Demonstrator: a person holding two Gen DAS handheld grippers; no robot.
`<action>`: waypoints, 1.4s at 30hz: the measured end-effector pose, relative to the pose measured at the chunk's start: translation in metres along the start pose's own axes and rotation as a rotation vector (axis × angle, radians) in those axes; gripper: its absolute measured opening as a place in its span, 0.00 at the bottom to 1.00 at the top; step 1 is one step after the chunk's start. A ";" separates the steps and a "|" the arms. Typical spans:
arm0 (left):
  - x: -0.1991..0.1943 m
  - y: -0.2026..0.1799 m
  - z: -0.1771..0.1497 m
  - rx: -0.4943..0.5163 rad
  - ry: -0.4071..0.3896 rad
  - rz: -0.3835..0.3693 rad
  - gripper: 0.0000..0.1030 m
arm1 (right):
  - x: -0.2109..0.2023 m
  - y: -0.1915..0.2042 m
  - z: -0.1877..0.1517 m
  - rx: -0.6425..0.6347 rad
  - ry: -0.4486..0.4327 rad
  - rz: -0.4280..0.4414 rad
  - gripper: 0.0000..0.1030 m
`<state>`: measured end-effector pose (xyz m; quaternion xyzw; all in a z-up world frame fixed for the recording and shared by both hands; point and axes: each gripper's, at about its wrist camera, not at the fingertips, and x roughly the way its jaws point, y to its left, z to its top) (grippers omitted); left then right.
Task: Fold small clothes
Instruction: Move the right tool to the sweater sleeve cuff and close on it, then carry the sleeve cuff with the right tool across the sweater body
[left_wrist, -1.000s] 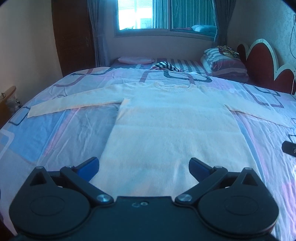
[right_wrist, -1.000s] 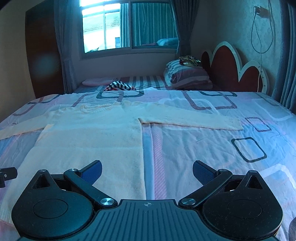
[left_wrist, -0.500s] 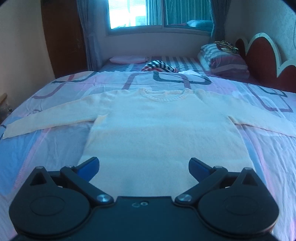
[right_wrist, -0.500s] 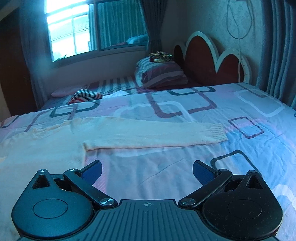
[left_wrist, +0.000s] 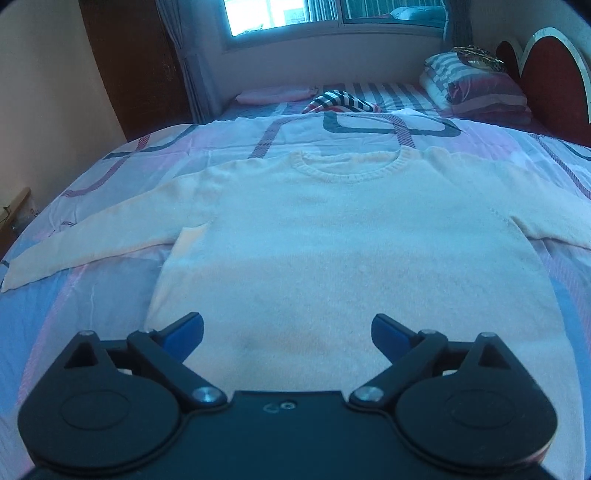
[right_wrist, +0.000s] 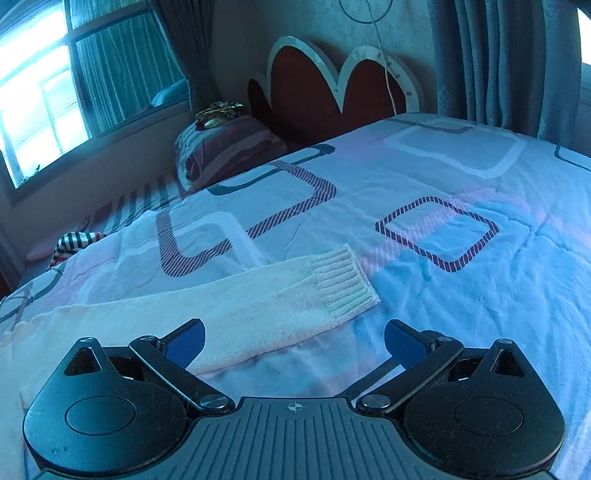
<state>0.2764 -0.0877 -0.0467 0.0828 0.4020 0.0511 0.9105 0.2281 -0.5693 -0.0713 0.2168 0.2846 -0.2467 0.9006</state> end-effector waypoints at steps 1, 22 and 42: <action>0.002 -0.001 0.002 -0.004 -0.001 0.002 0.93 | 0.003 -0.004 0.002 0.012 0.001 0.000 0.73; 0.036 0.030 0.037 0.011 0.018 0.025 0.93 | 0.050 -0.042 0.016 0.168 0.042 0.035 0.02; 0.085 0.142 0.045 -0.041 0.006 -0.101 0.94 | 0.002 0.282 -0.052 -0.248 0.070 0.398 0.02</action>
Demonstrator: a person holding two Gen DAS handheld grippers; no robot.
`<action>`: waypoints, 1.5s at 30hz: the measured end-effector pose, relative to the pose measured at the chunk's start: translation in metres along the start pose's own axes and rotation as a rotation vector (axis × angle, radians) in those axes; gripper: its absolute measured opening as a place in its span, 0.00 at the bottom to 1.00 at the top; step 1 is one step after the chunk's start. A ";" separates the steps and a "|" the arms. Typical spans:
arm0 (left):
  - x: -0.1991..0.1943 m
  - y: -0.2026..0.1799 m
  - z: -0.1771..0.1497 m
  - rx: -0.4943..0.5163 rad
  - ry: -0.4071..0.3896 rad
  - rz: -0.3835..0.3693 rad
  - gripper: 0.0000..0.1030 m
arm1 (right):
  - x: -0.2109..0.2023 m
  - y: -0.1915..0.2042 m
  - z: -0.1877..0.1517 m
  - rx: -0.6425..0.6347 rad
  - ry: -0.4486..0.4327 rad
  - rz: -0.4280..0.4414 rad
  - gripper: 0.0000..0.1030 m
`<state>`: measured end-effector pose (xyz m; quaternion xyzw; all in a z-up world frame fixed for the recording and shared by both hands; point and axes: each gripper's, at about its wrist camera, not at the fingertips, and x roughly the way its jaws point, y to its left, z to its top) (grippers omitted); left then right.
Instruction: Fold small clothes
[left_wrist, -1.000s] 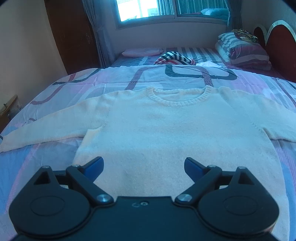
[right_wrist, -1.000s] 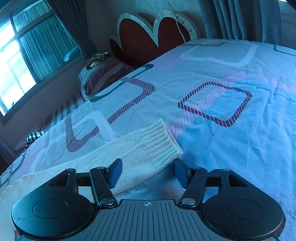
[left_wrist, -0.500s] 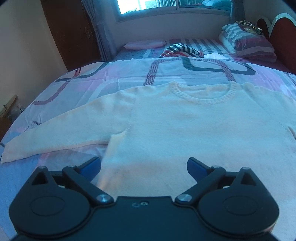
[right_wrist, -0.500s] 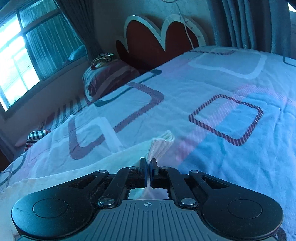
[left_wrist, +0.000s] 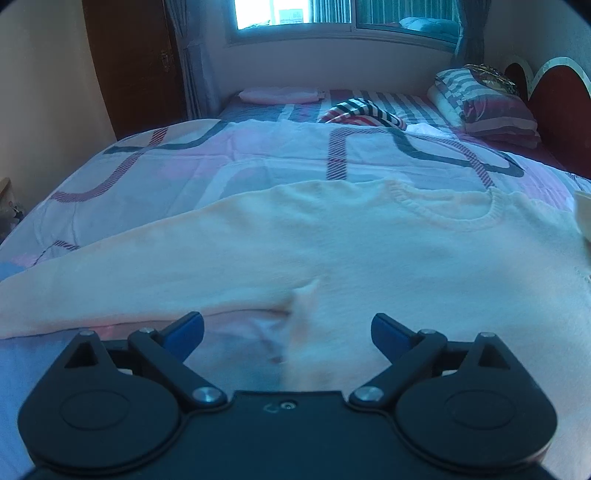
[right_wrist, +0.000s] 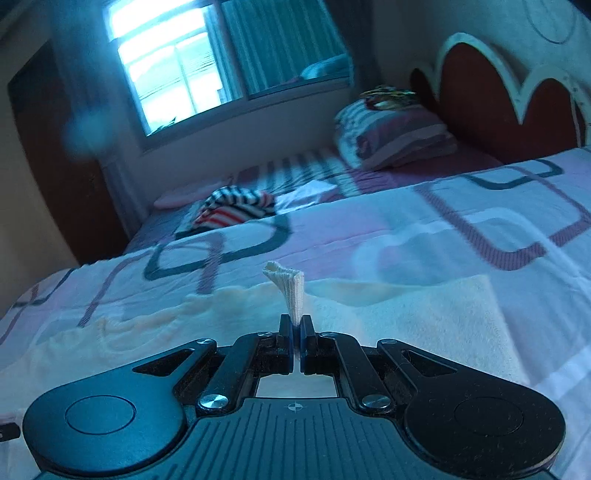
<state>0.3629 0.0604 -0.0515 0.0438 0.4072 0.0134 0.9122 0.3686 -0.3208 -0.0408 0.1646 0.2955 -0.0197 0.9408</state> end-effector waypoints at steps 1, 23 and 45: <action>0.000 0.008 -0.001 -0.003 -0.001 0.005 0.94 | 0.006 0.019 -0.005 -0.023 0.010 0.019 0.02; 0.012 0.007 0.024 -0.089 -0.025 -0.223 0.75 | 0.019 0.115 -0.074 -0.100 0.016 0.113 0.28; 0.040 -0.027 0.048 -0.092 -0.038 -0.229 0.04 | -0.049 -0.051 -0.047 0.180 -0.014 -0.163 0.28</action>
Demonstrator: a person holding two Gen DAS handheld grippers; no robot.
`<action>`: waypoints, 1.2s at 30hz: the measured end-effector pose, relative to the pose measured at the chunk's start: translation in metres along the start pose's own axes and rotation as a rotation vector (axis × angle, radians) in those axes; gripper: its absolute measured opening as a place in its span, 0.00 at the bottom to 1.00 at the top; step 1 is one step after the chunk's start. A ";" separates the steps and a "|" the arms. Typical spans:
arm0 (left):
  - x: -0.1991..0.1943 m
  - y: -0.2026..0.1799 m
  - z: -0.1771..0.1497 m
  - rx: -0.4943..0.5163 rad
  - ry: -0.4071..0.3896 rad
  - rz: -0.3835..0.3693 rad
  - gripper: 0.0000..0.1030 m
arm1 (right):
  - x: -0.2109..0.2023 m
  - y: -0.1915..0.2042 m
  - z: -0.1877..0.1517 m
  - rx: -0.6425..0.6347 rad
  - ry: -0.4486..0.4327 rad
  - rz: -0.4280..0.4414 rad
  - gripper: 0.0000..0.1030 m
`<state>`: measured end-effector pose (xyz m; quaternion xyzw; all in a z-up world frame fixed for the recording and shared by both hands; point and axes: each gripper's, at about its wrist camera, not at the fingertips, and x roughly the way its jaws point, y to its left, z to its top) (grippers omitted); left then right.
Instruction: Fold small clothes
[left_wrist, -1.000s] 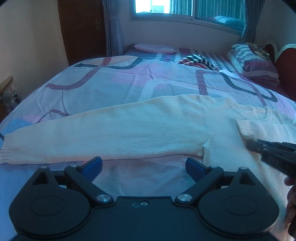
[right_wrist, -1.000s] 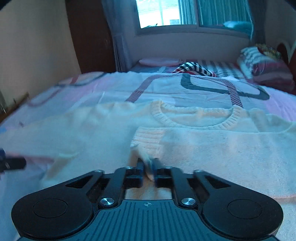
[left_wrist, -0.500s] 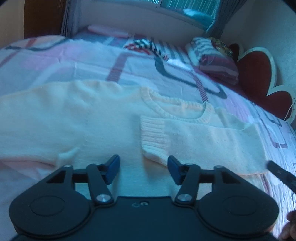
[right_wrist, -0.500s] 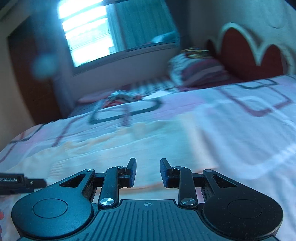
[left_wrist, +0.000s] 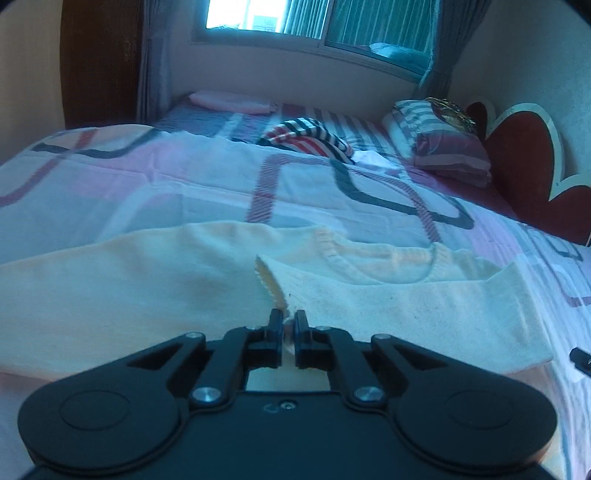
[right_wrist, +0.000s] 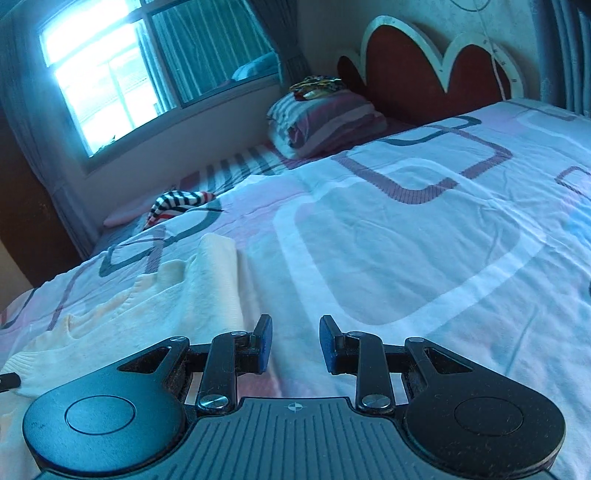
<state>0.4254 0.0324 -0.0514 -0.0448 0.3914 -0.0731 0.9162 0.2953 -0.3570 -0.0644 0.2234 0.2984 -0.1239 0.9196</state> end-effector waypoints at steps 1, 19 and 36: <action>0.000 0.005 0.000 -0.002 0.005 0.007 0.04 | 0.002 0.003 0.000 -0.006 0.004 0.009 0.28; 0.008 0.024 -0.019 0.049 -0.027 0.168 0.59 | 0.051 0.051 -0.013 -0.211 0.111 0.085 0.05; 0.056 -0.014 -0.007 0.145 -0.049 0.068 0.72 | 0.114 0.105 -0.001 -0.327 0.114 0.252 0.05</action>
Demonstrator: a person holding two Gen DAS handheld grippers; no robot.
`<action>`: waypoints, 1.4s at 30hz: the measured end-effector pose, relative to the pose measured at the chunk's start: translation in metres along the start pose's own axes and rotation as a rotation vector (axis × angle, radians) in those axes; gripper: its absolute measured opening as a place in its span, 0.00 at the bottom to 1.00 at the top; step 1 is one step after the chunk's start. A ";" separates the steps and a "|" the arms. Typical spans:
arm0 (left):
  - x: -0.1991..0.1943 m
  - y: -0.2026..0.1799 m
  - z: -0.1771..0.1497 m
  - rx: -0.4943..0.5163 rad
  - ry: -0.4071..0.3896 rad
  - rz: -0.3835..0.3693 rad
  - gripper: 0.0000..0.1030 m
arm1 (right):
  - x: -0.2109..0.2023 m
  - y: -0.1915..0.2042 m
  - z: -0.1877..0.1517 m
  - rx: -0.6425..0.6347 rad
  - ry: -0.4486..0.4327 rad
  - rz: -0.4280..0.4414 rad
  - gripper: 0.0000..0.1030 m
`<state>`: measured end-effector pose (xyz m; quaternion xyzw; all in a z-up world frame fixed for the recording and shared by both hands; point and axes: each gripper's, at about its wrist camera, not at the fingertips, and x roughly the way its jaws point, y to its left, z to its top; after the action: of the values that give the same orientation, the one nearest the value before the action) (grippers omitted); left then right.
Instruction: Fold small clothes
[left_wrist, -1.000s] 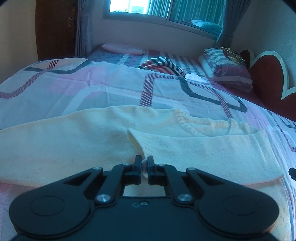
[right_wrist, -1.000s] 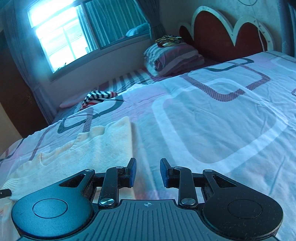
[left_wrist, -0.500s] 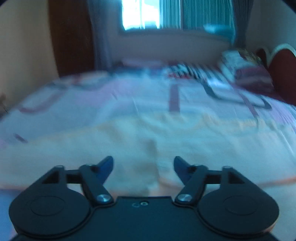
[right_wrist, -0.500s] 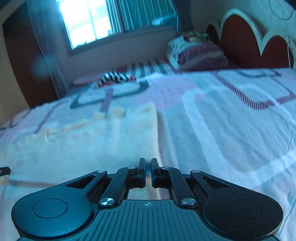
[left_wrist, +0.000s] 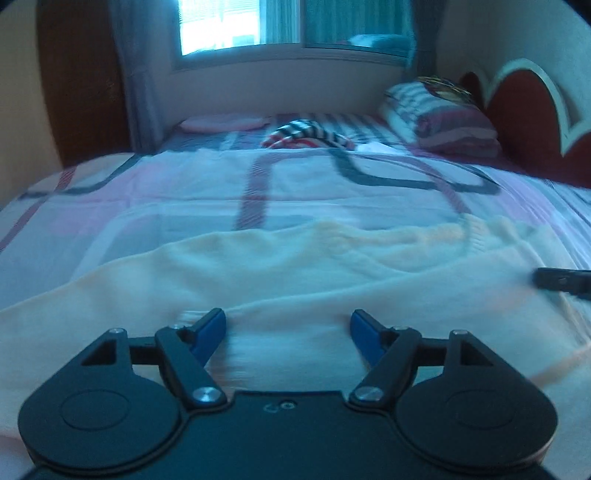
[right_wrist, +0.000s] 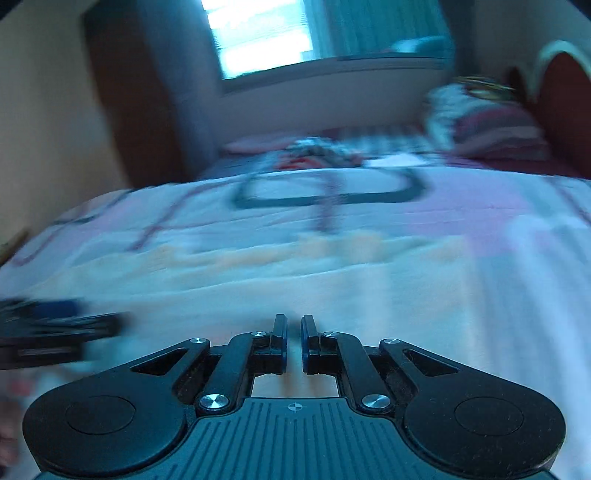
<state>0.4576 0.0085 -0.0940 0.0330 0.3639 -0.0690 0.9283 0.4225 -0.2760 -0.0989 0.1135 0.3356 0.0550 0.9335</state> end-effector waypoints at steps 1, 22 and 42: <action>0.000 0.007 0.002 -0.017 0.002 0.000 0.72 | 0.004 -0.019 0.005 0.040 0.001 -0.041 0.04; -0.029 -0.048 -0.020 0.025 0.027 -0.021 0.72 | -0.072 -0.031 -0.034 0.032 0.033 -0.131 0.04; -0.107 0.114 -0.061 -0.263 0.020 0.250 0.73 | -0.104 -0.013 -0.032 0.108 0.021 -0.084 0.05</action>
<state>0.3564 0.1391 -0.0644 -0.0430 0.3720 0.0955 0.9223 0.3228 -0.3013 -0.0623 0.1491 0.3525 -0.0012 0.9238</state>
